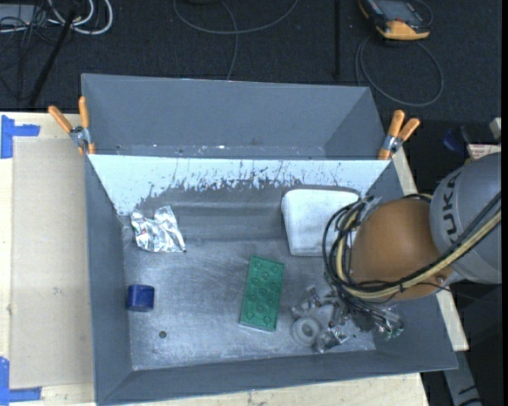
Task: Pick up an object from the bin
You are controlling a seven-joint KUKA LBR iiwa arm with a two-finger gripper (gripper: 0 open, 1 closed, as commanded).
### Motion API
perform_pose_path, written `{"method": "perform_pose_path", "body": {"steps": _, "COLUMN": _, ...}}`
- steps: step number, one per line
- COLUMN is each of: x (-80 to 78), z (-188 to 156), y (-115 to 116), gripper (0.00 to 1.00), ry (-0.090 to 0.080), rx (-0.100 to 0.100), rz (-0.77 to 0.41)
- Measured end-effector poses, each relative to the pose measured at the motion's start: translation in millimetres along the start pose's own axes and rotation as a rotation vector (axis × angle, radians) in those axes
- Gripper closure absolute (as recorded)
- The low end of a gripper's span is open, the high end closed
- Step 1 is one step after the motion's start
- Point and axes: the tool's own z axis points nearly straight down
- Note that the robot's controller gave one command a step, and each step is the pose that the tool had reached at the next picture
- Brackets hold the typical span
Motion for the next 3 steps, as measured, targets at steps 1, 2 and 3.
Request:
{"method": "perform_pose_path", "body": {"steps": 1, "x": -9.2, "z": -15, "y": -49, "gripper": 1.0, "ry": 0.013, "rx": -0.004, "rz": 0.013}}
{"method": "perform_pose_path", "body": {"steps": 2, "x": 3.8, "z": -108, "y": -16, "gripper": 1.0, "ry": 0.012, "rx": -0.007, "rz": 0.028}}
{"method": "perform_pose_path", "body": {"steps": 3, "x": -10.2, "z": -159, "y": -28, "gripper": 1.0, "ry": 0.011, "rx": -0.006, "rz": 0.012}}
